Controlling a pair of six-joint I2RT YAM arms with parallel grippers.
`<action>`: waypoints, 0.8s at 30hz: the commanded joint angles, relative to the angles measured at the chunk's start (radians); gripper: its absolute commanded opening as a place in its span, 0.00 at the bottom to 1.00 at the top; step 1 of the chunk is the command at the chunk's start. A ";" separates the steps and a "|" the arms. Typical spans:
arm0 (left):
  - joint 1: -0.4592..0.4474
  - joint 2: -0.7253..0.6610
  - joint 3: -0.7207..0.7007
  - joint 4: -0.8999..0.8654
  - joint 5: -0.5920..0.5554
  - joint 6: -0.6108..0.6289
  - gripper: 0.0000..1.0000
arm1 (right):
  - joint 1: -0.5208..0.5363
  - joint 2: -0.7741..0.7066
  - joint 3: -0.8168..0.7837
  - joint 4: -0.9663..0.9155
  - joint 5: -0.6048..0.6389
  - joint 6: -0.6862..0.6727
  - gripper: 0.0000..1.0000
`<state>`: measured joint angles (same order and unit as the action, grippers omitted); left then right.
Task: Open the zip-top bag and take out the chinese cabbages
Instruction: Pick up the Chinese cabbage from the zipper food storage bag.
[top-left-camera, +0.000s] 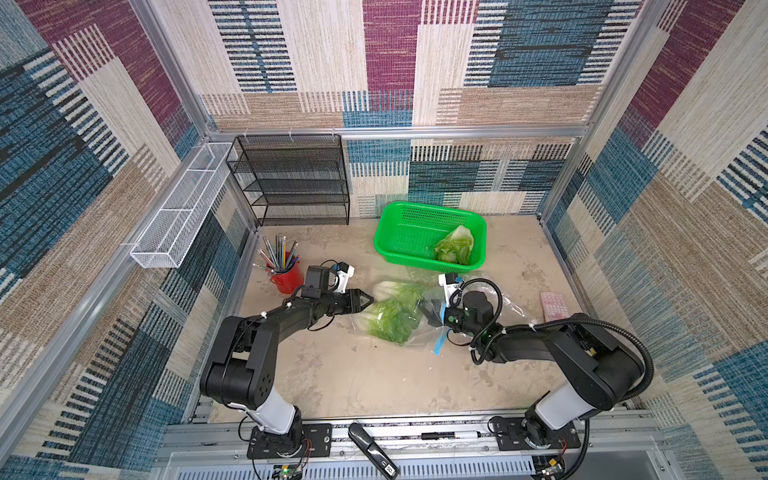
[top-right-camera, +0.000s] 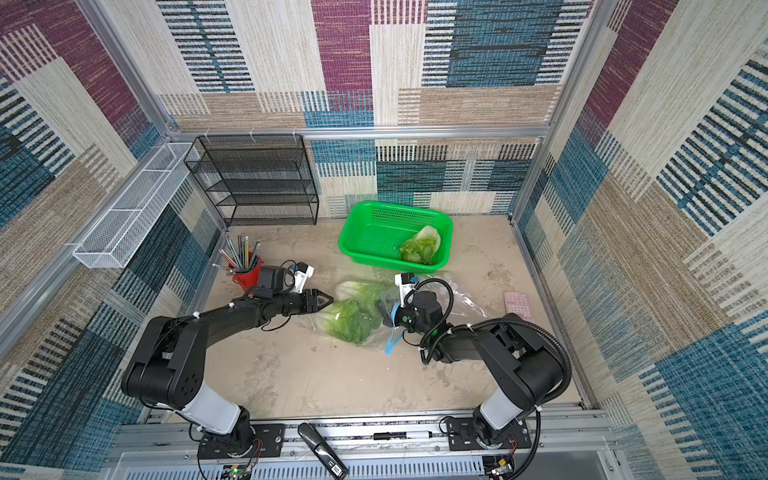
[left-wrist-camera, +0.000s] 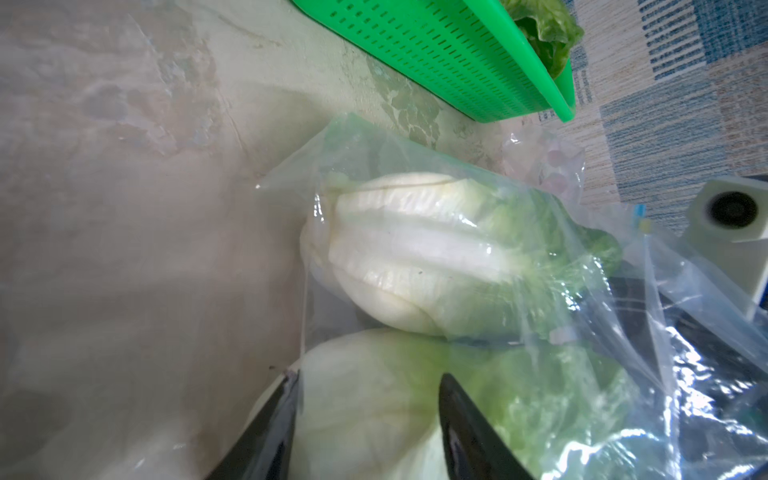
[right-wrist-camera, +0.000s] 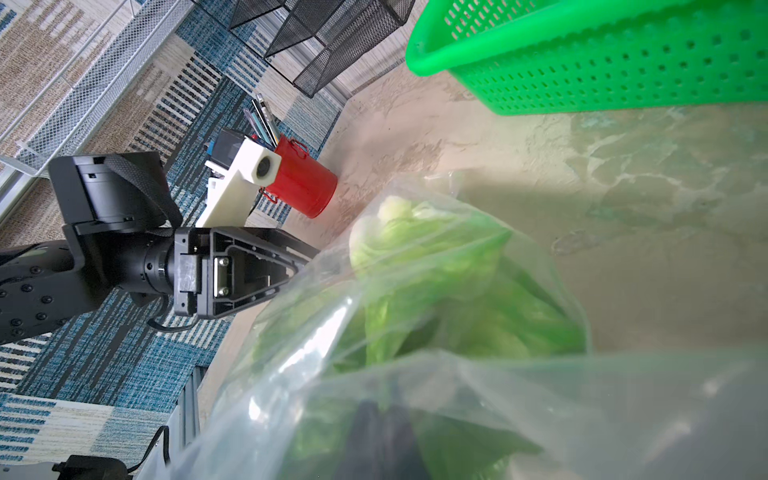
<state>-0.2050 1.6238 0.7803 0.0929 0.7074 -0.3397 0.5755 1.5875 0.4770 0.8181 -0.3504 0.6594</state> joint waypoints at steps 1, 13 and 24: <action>0.001 0.019 -0.008 0.057 0.101 -0.012 0.49 | 0.000 0.002 0.011 0.006 -0.018 -0.022 0.02; -0.005 0.048 -0.065 0.088 0.045 -0.053 0.36 | 0.000 0.002 0.020 -0.017 -0.014 -0.041 0.02; -0.007 0.015 -0.096 0.201 0.007 -0.121 0.00 | 0.000 -0.019 0.027 -0.039 -0.013 -0.057 0.02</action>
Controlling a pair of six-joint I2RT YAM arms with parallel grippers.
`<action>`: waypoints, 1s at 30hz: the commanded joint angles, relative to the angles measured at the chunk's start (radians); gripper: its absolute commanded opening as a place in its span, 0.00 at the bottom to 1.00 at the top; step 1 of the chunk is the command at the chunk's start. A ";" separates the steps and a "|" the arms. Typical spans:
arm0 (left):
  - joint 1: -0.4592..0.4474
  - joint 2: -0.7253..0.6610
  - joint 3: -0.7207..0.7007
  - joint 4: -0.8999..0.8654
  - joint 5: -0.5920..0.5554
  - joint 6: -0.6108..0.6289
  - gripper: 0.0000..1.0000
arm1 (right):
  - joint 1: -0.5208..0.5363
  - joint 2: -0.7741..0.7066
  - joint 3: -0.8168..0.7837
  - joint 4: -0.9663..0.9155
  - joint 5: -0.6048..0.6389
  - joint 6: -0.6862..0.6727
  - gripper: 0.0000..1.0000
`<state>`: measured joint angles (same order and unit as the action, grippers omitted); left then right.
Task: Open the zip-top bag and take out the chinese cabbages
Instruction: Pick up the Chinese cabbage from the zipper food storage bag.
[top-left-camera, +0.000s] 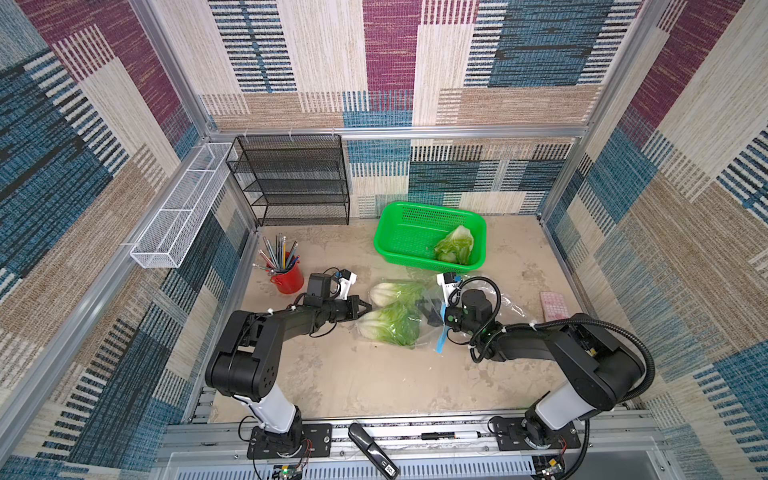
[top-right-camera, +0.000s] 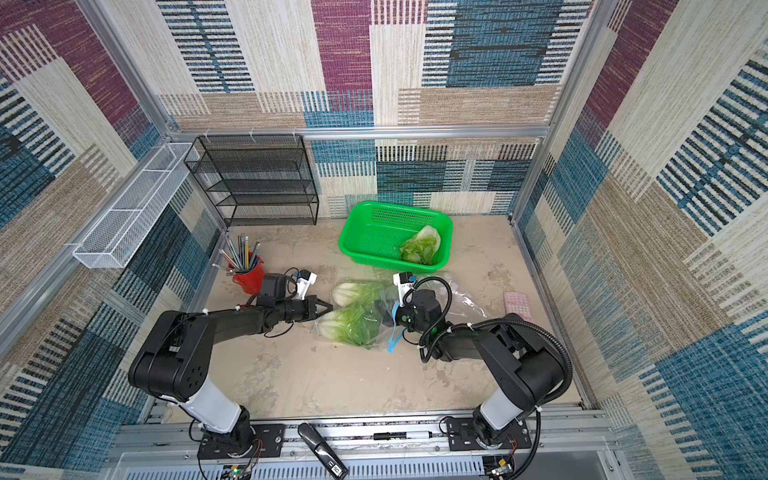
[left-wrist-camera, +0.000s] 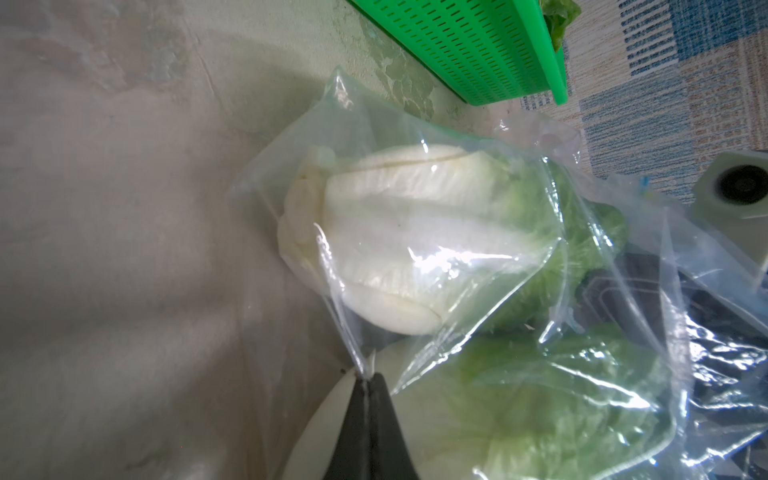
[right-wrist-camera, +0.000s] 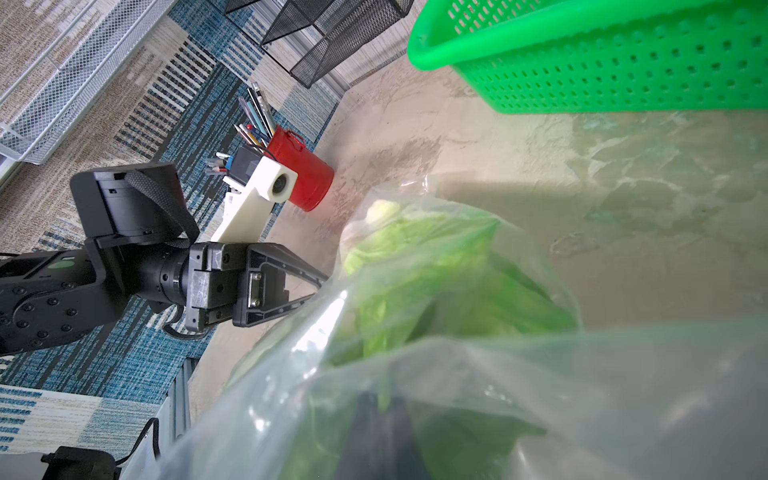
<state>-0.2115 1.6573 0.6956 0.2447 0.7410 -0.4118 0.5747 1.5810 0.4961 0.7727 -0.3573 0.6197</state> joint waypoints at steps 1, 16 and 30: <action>0.001 -0.028 -0.019 0.060 -0.038 -0.059 0.00 | 0.001 -0.017 0.007 0.001 -0.008 -0.019 0.02; -0.025 -0.218 -0.055 -0.052 -0.336 -0.045 0.00 | 0.001 -0.133 0.032 -0.176 0.013 -0.035 0.01; -0.035 -0.275 -0.038 -0.170 -0.503 -0.014 0.00 | 0.001 -0.257 0.014 -0.291 0.027 -0.054 0.01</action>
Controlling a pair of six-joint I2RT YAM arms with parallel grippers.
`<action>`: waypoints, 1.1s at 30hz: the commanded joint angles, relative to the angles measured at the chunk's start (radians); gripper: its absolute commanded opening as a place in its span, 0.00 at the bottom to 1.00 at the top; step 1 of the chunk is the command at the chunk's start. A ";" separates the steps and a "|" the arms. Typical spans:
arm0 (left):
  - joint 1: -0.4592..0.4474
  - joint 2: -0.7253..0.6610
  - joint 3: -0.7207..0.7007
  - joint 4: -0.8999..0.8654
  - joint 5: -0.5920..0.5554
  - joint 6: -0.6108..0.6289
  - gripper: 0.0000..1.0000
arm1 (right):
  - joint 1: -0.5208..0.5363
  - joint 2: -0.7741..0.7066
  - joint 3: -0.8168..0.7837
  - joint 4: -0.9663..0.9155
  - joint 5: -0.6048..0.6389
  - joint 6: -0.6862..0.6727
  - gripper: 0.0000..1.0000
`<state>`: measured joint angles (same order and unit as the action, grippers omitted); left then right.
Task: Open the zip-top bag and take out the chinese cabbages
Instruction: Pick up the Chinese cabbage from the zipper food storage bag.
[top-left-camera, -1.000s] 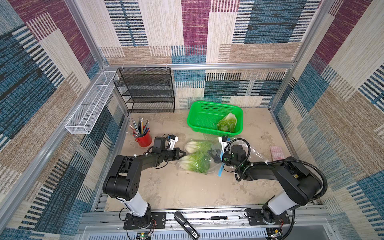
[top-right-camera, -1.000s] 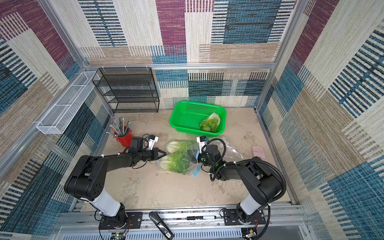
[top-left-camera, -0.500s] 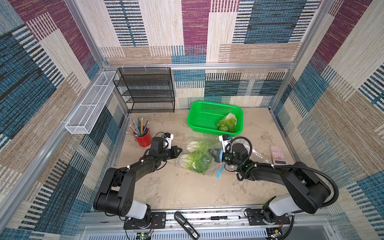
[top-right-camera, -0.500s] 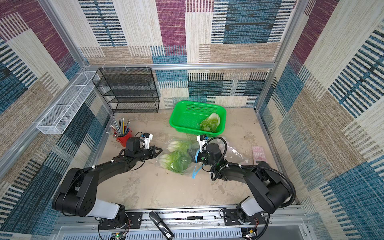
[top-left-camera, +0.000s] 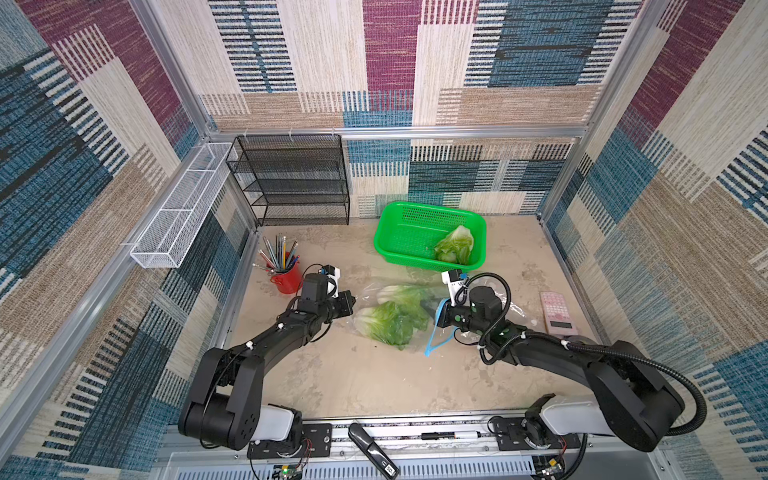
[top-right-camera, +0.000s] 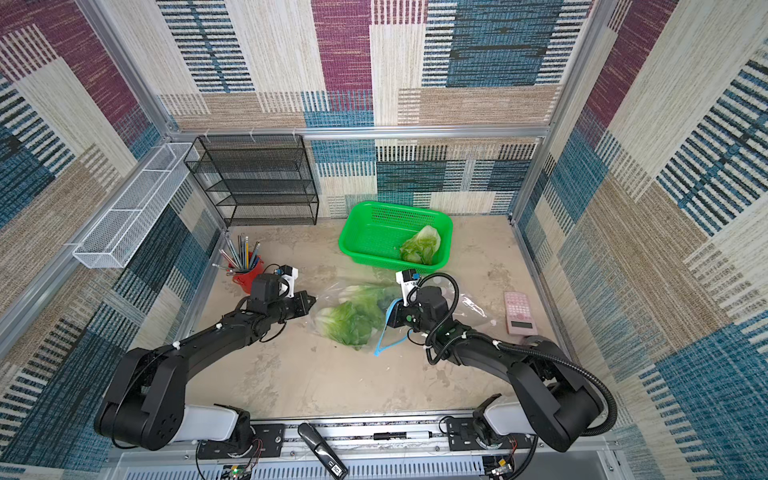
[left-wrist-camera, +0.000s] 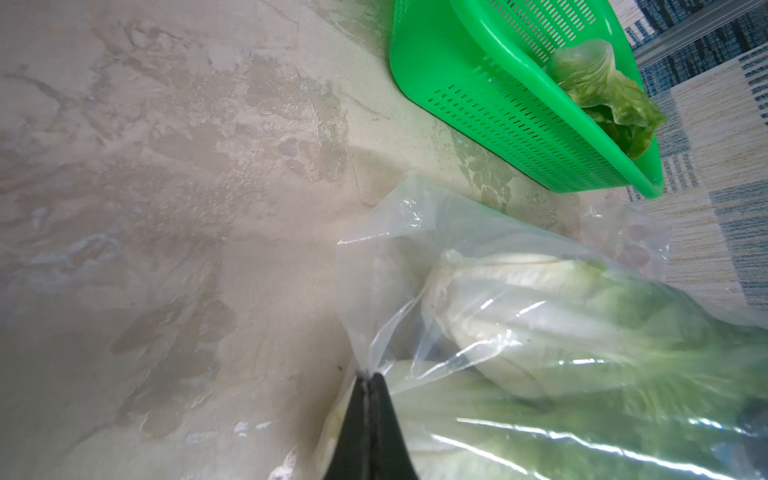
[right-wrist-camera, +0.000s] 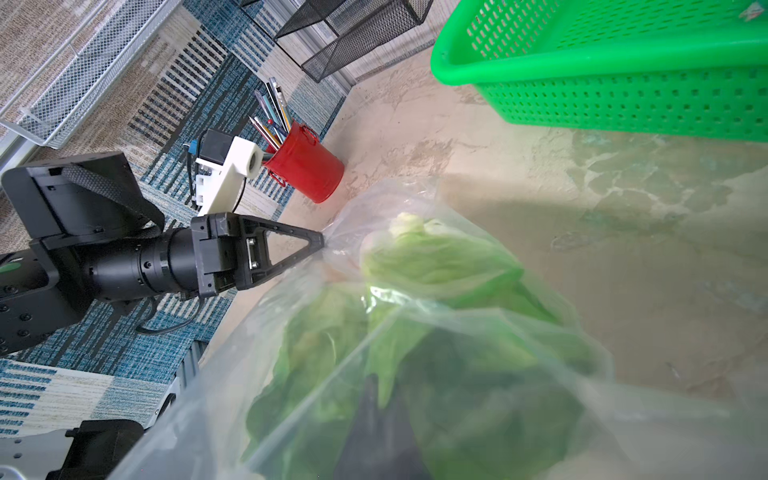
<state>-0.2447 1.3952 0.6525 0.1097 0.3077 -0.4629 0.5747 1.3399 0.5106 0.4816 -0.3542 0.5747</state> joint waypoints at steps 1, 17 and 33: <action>-0.002 -0.019 0.006 -0.047 -0.082 0.042 0.00 | 0.001 -0.023 -0.001 -0.007 0.028 -0.010 0.01; -0.002 -0.044 0.026 -0.128 -0.199 0.075 0.00 | 0.001 -0.150 0.029 -0.207 0.045 -0.034 0.01; -0.001 -0.036 0.038 -0.173 -0.272 0.094 0.00 | 0.003 -0.354 0.060 -0.433 0.129 -0.075 0.00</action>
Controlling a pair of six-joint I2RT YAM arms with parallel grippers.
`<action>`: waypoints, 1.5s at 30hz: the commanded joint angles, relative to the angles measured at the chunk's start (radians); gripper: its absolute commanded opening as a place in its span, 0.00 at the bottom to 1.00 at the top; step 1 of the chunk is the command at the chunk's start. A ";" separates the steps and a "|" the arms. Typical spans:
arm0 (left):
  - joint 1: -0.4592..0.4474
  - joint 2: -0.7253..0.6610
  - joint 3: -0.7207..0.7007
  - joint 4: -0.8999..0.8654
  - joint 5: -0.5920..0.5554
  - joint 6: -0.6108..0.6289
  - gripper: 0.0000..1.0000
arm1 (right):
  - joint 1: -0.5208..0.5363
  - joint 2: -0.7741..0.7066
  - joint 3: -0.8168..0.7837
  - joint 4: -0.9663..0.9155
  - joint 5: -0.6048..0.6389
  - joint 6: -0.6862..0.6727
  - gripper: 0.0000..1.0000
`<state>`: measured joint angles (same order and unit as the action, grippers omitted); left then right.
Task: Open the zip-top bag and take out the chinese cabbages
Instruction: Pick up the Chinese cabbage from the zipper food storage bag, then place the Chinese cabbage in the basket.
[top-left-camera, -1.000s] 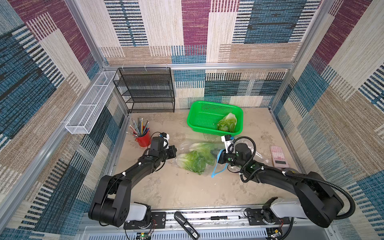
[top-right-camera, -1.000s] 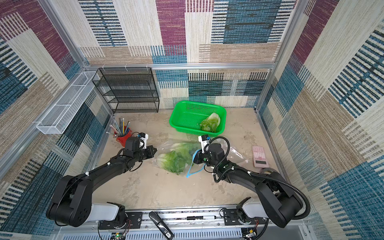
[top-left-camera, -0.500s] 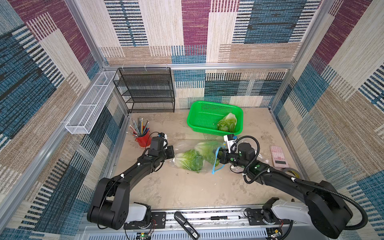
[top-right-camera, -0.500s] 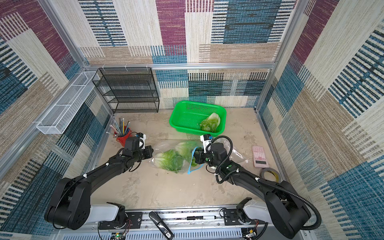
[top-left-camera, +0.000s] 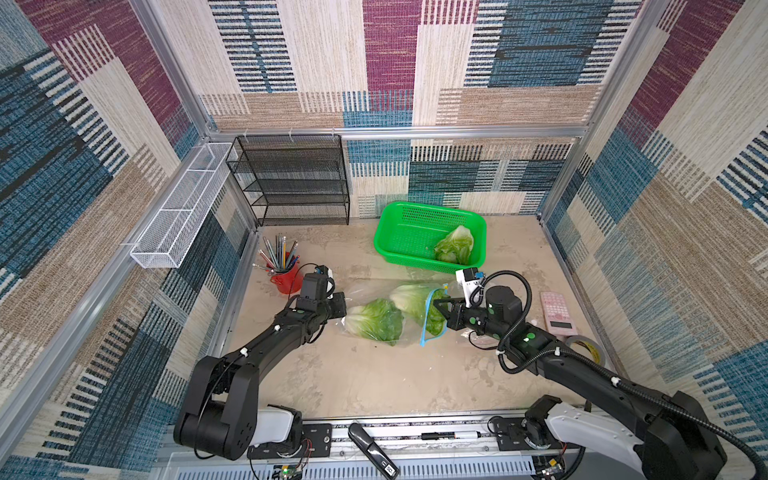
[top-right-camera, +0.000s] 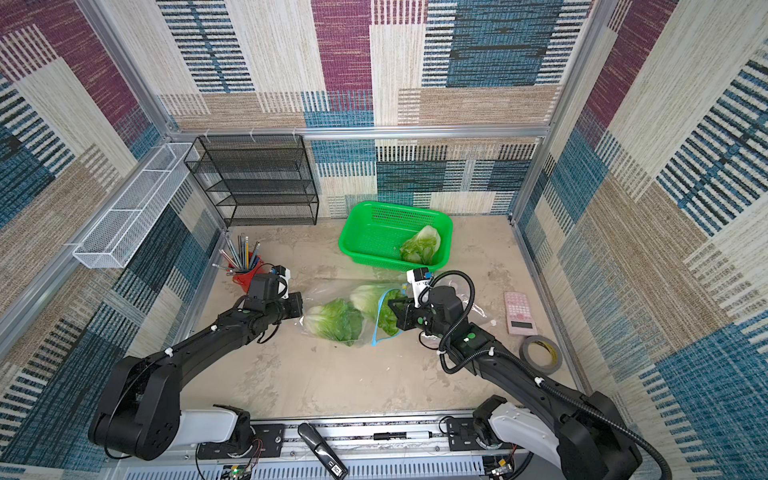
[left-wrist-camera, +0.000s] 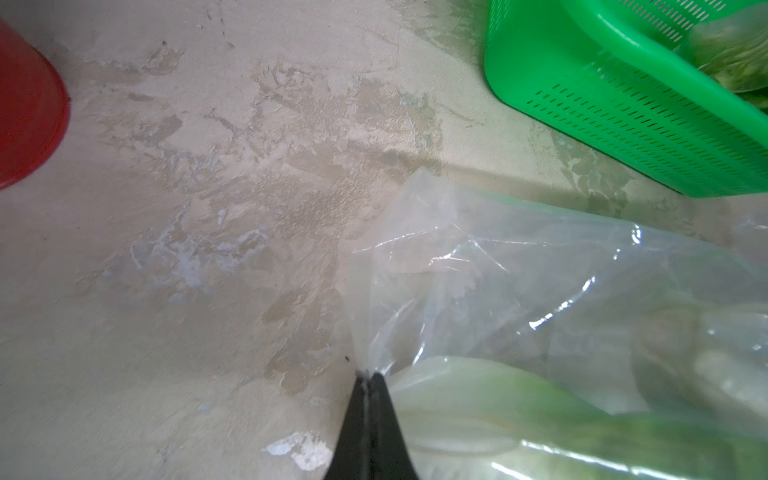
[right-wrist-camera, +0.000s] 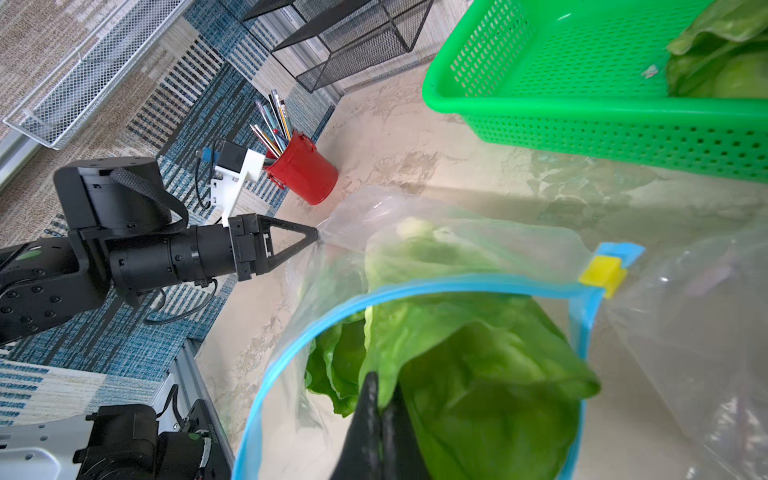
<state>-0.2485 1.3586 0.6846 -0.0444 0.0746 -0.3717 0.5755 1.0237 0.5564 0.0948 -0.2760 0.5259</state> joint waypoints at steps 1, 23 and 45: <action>0.003 0.000 0.007 -0.018 -0.043 0.002 0.00 | 0.002 -0.055 0.017 -0.059 0.058 -0.031 0.00; 0.006 0.011 0.023 -0.028 -0.077 0.032 0.00 | -0.002 -0.182 0.252 -0.326 0.177 -0.151 0.01; 0.010 0.018 0.013 -0.013 -0.091 0.050 0.00 | -0.062 0.196 0.522 -0.033 0.412 -0.297 0.01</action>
<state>-0.2398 1.3792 0.7010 -0.0608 0.0013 -0.3435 0.5152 1.1599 1.0504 -0.1211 0.0635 0.2420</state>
